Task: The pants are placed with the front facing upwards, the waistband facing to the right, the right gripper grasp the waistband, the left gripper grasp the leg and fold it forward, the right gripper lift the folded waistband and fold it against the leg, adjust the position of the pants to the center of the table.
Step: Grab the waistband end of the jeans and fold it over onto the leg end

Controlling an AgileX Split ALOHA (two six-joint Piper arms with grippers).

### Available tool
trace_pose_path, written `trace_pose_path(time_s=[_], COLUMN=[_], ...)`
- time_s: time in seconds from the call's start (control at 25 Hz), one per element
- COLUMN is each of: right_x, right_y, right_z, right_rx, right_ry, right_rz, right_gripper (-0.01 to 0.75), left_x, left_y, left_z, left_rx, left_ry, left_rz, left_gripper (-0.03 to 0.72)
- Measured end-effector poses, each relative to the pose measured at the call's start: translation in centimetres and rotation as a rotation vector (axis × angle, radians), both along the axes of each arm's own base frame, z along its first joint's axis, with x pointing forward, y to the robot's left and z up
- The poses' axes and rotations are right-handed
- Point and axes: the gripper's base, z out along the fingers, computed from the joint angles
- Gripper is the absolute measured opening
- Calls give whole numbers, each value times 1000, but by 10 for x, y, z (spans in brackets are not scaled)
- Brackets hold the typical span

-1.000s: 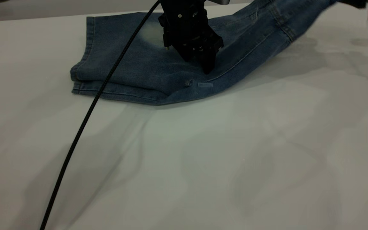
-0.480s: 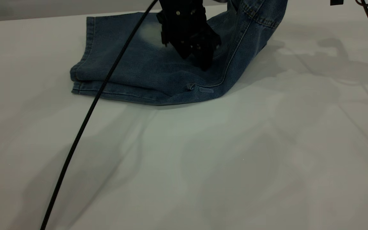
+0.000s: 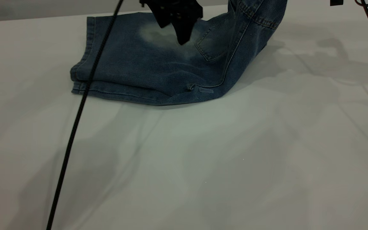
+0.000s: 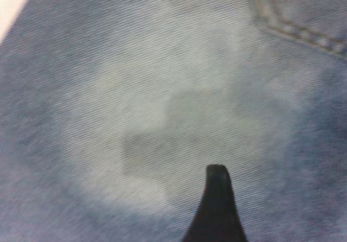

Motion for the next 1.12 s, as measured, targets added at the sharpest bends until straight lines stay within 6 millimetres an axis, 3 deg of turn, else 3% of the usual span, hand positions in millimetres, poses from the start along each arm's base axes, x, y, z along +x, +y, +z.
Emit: trace_pose_path(time_s=[0.48,0.84,1.12], right_x=[0,0,2], right_y=[0,0,6], right_z=[1,3,4], right_rx=[9,27,44], right_ry=[-3,-8,-8], right_rz=[-4,-2,-13], right_gripper=[40,40,40], left_x=[27,28,28], left_y=[58,65,65], left_z=[-3,-46,-47], left_rx=[-46,-19,-17], left_ry=[25,97,100], left_rz=[189,201,201], left_gripper=[524,524,524])
